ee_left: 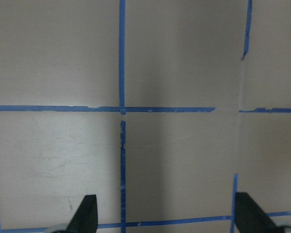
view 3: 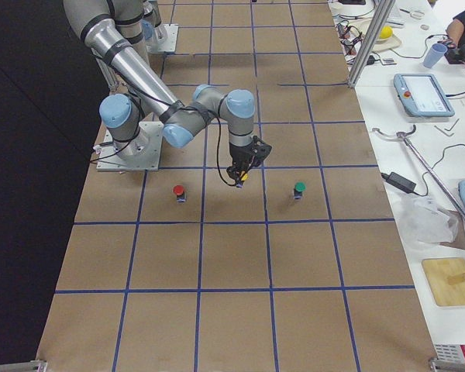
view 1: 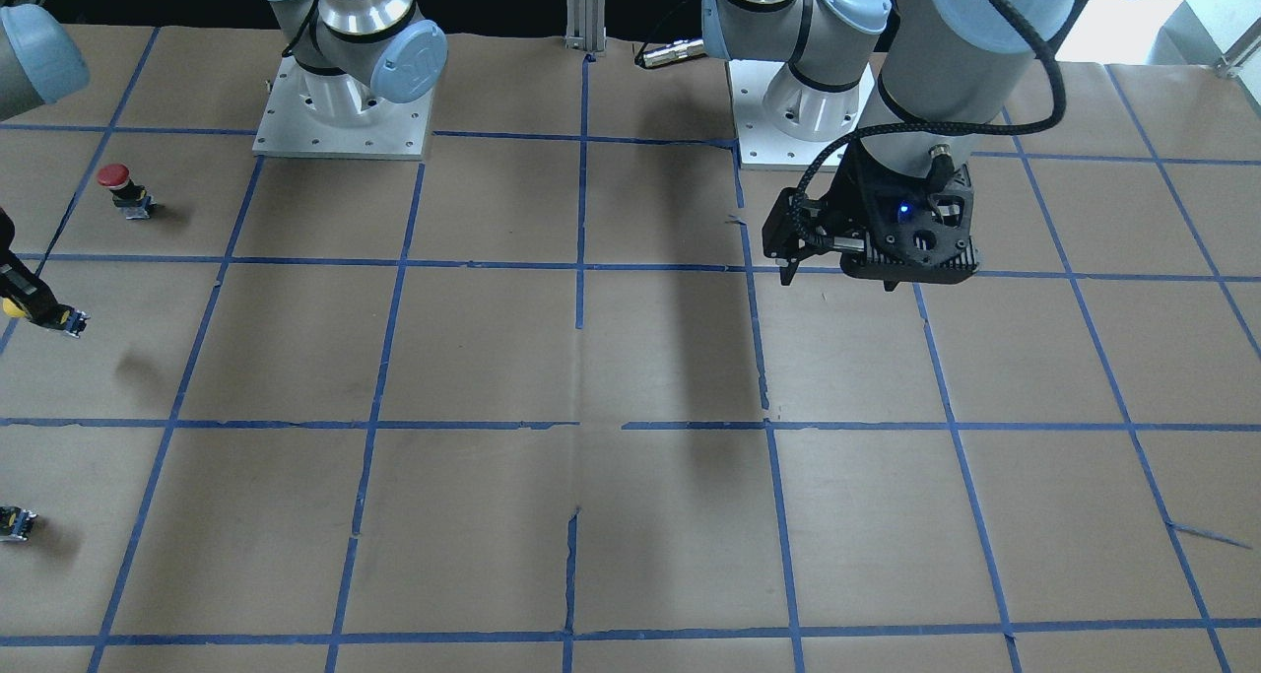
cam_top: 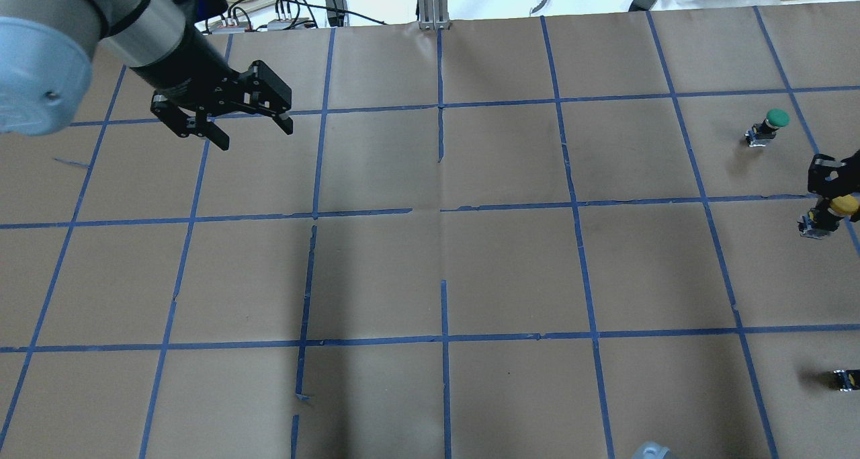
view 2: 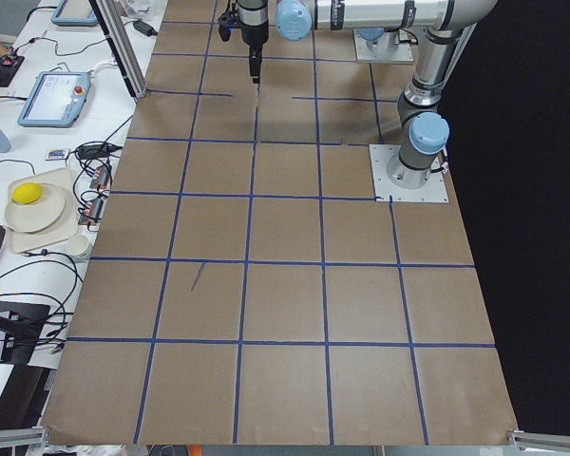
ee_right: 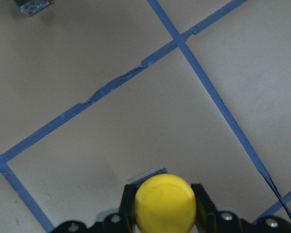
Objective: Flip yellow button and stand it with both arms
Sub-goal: 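Carry the button with the right gripper and set it upright, cap up, on the table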
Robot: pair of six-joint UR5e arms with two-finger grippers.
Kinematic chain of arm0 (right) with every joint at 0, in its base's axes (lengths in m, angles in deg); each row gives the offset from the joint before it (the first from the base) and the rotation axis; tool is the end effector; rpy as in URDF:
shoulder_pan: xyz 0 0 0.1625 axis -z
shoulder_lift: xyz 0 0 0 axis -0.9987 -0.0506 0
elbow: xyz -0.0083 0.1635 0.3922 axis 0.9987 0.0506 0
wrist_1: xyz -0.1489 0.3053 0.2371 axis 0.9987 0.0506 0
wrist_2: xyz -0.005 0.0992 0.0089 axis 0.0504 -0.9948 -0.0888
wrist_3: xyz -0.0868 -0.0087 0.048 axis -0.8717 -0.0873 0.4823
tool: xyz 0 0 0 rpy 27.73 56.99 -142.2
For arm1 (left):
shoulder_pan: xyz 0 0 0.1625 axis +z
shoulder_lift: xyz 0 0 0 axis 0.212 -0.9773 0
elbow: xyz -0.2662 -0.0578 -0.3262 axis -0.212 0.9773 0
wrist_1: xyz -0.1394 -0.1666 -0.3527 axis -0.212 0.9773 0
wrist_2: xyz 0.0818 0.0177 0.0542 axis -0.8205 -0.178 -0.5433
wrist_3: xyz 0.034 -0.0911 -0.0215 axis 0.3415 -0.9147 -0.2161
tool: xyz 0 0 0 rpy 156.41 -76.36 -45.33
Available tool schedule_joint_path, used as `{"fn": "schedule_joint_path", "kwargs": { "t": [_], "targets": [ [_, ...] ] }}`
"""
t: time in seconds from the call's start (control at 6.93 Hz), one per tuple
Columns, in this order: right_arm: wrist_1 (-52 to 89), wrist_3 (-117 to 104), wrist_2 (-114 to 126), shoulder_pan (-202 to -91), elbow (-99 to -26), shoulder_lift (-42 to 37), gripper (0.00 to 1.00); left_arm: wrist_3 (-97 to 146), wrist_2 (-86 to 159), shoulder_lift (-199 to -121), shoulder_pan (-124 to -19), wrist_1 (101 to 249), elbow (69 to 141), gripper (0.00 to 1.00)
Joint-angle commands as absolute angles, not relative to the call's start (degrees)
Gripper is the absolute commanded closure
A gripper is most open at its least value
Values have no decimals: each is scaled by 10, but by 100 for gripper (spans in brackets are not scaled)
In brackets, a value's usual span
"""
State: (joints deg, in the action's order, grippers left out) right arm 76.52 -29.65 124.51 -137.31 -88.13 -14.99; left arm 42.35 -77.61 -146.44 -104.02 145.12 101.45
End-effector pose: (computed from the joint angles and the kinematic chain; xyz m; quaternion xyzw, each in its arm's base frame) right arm -0.2170 -0.4536 0.2702 -0.2845 -0.9546 0.0485 0.0736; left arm -0.1456 -0.5333 0.4591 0.0417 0.9989 0.0011 0.0220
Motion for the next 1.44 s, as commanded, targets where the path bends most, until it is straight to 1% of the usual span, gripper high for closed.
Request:
{"fn": "schedule_joint_path", "kwargs": {
  "t": [0.0,0.14,0.29,0.43,0.58,0.72,0.87,1.01,1.15,1.3],
  "targets": [
    [797,-332,1230,-1347,-912,-126,98,444,-714,-1459,-992,1462,1003,0],
    [856,-357,1224,-1346,-936,-126,97,445,-713,-1456,-983,1466,1003,0],
    [873,-376,1233,-1346,-939,-127,95,445,-713,-1455,-984,1466,1003,0],
    [874,-379,1234,-1346,-937,-129,88,445,-713,-1455,-984,1466,1005,0],
    [881,-384,1234,-1346,-935,-125,35,445,-713,-1455,-983,1466,1003,0],
    [884,-388,1235,-1346,-935,-123,1,445,-713,-1456,-983,1466,1003,0],
    [883,-389,1236,-1347,-934,-131,0,445,-713,-1455,-983,1466,1003,0],
    [875,-392,1246,-1352,-928,-156,0,445,-713,-1455,-983,1466,1003,0],
    [808,-392,1245,-1361,-900,-191,0,445,-714,-1455,-979,1466,1002,0],
    [690,-391,1241,-1390,-835,-227,0,445,-712,-1455,-975,1472,1000,0]
  ]
}}
